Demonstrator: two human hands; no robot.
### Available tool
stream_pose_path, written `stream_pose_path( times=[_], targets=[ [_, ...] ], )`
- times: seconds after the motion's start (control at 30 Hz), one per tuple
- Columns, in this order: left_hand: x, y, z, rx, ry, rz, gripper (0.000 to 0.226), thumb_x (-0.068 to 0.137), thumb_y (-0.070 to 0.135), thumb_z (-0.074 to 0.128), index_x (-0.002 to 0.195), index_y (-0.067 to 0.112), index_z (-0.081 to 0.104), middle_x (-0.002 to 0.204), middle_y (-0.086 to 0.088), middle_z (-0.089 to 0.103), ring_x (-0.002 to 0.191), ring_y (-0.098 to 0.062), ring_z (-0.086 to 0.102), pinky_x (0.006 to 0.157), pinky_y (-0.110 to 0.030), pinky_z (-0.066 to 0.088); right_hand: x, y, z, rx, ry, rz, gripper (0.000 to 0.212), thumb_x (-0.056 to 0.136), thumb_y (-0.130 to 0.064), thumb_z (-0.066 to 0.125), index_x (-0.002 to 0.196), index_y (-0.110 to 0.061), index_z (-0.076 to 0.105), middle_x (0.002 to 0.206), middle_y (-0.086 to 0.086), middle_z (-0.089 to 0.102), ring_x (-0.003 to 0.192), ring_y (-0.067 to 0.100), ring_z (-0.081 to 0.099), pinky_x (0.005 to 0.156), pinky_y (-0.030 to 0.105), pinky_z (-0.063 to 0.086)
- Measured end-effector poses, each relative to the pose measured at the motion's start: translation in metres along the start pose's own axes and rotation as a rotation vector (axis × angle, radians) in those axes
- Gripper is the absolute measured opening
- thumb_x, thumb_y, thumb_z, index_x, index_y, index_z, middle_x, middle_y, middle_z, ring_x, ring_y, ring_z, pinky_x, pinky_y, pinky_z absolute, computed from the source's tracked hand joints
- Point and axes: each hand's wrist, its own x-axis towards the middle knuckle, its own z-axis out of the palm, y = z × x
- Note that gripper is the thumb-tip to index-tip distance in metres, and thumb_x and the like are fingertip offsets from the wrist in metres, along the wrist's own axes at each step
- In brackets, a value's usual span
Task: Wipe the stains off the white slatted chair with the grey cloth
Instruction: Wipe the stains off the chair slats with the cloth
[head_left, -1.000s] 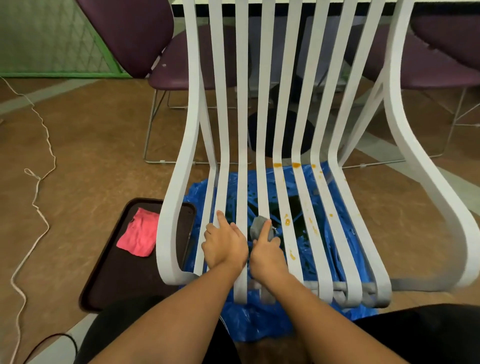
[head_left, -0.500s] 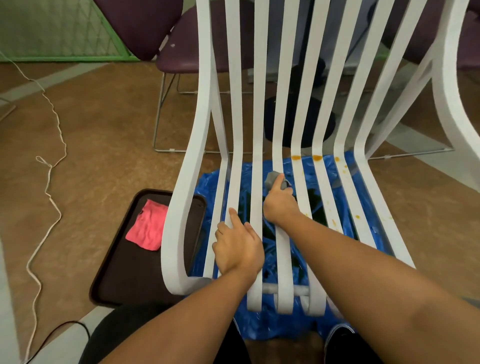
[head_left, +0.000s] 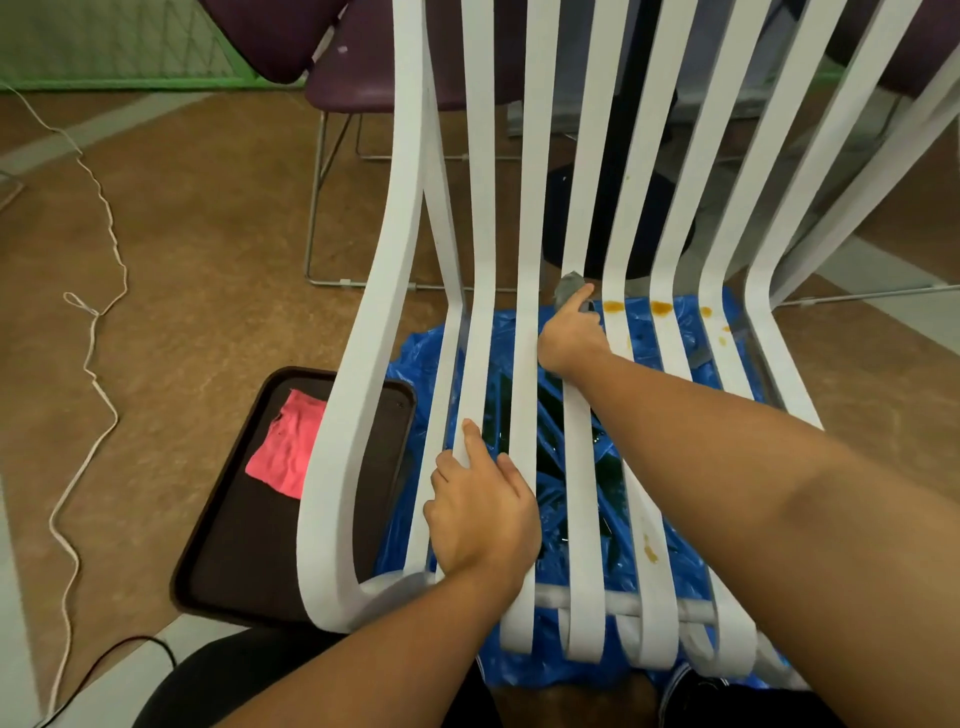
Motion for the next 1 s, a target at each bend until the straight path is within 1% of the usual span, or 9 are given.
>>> stream_pose_path(
  times=[0.13, 0.3, 0.4, 0.5, 0.6, 0.7, 0.87, 0.93, 1.0],
  targets=[
    [0.001, 0.000, 0.001, 0.017, -0.004, -0.010, 0.059, 0.103, 0.044, 0.031, 0.158, 0.026, 0.022, 0.138, -0.012, 0.051, 0.120, -0.026, 0.055, 0.090, -0.043, 0.050, 0.003, 0.000, 0.003, -0.024, 0.024, 0.013, 0.092, 0.098, -0.018, 0.051, 0.153, 0.001, -0.021, 0.153, 0.033, 0.027, 0.129, 0.041, 0.050, 0.100, 0.046, 0.047],
    [0.002, 0.001, 0.000, 0.015, -0.011, -0.015, 0.059, 0.103, 0.044, 0.031, 0.158, 0.027, 0.020, 0.138, -0.011, 0.050, 0.120, -0.026, 0.053, 0.092, -0.043, 0.048, -0.013, 0.004, 0.006, -0.053, 0.049, -0.011, 0.082, 0.103, -0.023, 0.042, 0.153, 0.004, -0.016, 0.149, 0.034, 0.031, 0.127, 0.039, 0.051, 0.099, 0.043, 0.048],
    [0.001, 0.002, -0.002, 0.012, -0.023, -0.012, 0.058, 0.103, 0.043, 0.030, 0.158, 0.026, 0.019, 0.138, -0.012, 0.049, 0.121, -0.026, 0.052, 0.093, -0.044, 0.047, -0.036, 0.010, 0.009, -0.072, 0.043, 0.002, 0.083, 0.103, -0.022, 0.045, 0.154, 0.003, -0.017, 0.152, 0.032, 0.028, 0.128, 0.038, 0.051, 0.099, 0.045, 0.049],
    [0.003, 0.001, -0.001, 0.010, -0.024, -0.026, 0.058, 0.103, 0.043, 0.032, 0.157, 0.026, 0.020, 0.137, -0.013, 0.050, 0.120, -0.028, 0.053, 0.093, -0.044, 0.046, -0.062, 0.017, 0.018, -0.083, 0.001, 0.004, 0.090, 0.099, -0.019, 0.051, 0.153, 0.002, -0.019, 0.155, 0.032, 0.023, 0.126, 0.038, 0.053, 0.097, 0.044, 0.050],
    [0.001, 0.002, -0.004, 0.005, -0.026, -0.020, 0.057, 0.103, 0.042, 0.034, 0.156, 0.025, 0.023, 0.136, -0.014, 0.051, 0.118, -0.029, 0.054, 0.092, -0.044, 0.046, -0.091, 0.028, 0.027, -0.159, -0.025, -0.003, 0.096, 0.095, -0.016, 0.055, 0.153, 0.001, -0.019, 0.158, 0.028, 0.018, 0.127, 0.035, 0.052, 0.092, 0.041, 0.053],
    [0.000, 0.004, -0.006, -0.011, -0.027, -0.025, 0.056, 0.102, 0.041, 0.036, 0.154, 0.025, 0.024, 0.136, -0.016, 0.051, 0.119, -0.031, 0.053, 0.093, -0.046, 0.046, -0.124, 0.039, 0.035, -0.174, -0.028, -0.026, 0.094, 0.096, -0.016, 0.053, 0.154, -0.002, -0.019, 0.161, 0.024, 0.014, 0.127, 0.034, 0.052, 0.086, 0.040, 0.057],
    [0.001, 0.006, -0.009, -0.019, -0.031, -0.029, 0.055, 0.102, 0.040, 0.038, 0.154, 0.026, 0.026, 0.135, -0.016, 0.053, 0.118, -0.032, 0.055, 0.091, -0.046, 0.046, -0.196, 0.055, 0.037, -0.092, -0.031, -0.011, 0.087, 0.102, -0.028, 0.047, 0.156, -0.008, -0.019, 0.152, 0.029, 0.026, 0.104, 0.032, 0.064, 0.079, 0.037, 0.053],
    [-0.001, 0.004, -0.010, -0.036, -0.021, -0.012, 0.054, 0.101, 0.040, 0.038, 0.152, 0.025, 0.029, 0.132, -0.016, 0.055, 0.115, -0.032, 0.056, 0.089, -0.046, 0.047, -0.221, 0.064, 0.043, -0.103, -0.019, -0.018, 0.088, 0.101, -0.019, 0.048, 0.155, -0.010, -0.020, 0.149, 0.026, 0.031, 0.094, 0.027, 0.065, 0.073, 0.034, 0.053],
    [-0.001, 0.003, -0.009, -0.043, -0.013, -0.003, 0.053, 0.101, 0.041, 0.037, 0.152, 0.025, 0.029, 0.131, -0.017, 0.055, 0.114, -0.032, 0.057, 0.088, -0.046, 0.047, -0.241, 0.074, 0.049, -0.096, 0.001, -0.036, 0.089, 0.099, -0.013, 0.049, 0.155, -0.008, -0.019, 0.149, 0.026, 0.031, 0.091, 0.024, 0.066, 0.073, 0.031, 0.053]
  ],
)
